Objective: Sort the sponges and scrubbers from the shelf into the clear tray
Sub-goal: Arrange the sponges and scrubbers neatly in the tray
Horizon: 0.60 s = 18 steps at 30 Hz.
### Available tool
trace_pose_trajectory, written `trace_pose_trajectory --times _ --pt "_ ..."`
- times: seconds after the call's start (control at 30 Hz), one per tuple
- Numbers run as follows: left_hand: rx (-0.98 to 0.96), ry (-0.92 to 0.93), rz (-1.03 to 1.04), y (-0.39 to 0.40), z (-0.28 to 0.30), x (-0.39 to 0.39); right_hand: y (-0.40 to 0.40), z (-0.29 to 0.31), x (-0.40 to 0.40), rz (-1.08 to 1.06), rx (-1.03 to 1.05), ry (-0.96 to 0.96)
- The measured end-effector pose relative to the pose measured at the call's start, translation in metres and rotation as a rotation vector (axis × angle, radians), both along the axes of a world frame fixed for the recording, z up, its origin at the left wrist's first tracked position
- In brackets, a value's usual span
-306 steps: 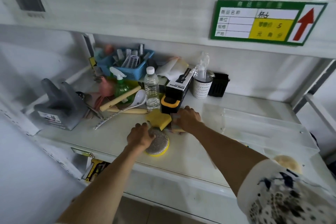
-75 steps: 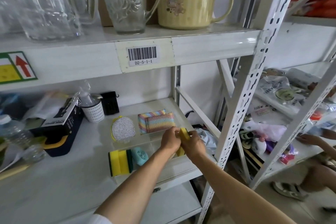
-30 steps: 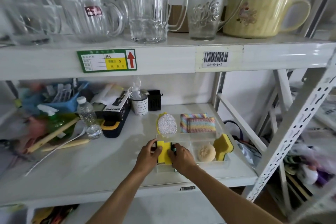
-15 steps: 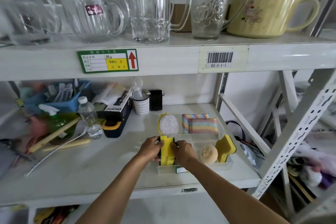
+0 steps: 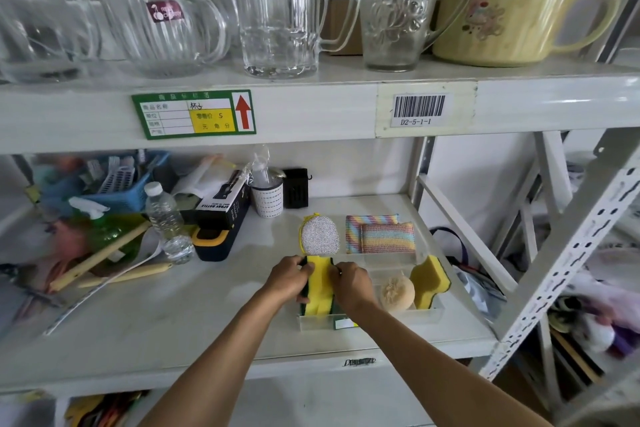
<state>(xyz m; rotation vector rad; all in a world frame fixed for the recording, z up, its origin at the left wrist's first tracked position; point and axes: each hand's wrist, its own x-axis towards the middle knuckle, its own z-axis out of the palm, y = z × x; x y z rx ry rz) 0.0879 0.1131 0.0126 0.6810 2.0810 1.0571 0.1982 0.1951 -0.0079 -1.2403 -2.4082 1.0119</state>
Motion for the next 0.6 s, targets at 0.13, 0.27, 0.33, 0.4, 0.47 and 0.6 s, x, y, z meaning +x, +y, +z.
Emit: trace_pose_trajectory --times 0.13,0.27,0.33,0.4,0.47,0.6 --pt "-0.040 -0.023 0.001 0.000 -0.003 -0.005 -0.003 -0.002 -0.004 0.010 0.037 -0.022" --pt "-0.077 -0.014 -0.011 -0.001 -0.006 -0.005 -0.006 -0.005 -0.006 0.042 0.071 -0.055" --pt "-0.077 0.003 -0.007 -0.001 -0.006 -0.005 -0.008 -0.005 -0.006 0.047 0.086 -0.054" --pt "-0.072 0.016 0.001 -0.001 -0.008 -0.006 -0.011 -0.004 -0.005 0.035 0.119 -0.051" --pt "-0.074 0.020 0.009 -0.001 -0.008 -0.006 -0.014 -0.002 -0.005 0.026 0.158 -0.055" --pt "-0.091 0.039 0.014 -0.002 -0.007 -0.003 -0.018 -0.002 -0.007 0.017 0.196 -0.078"
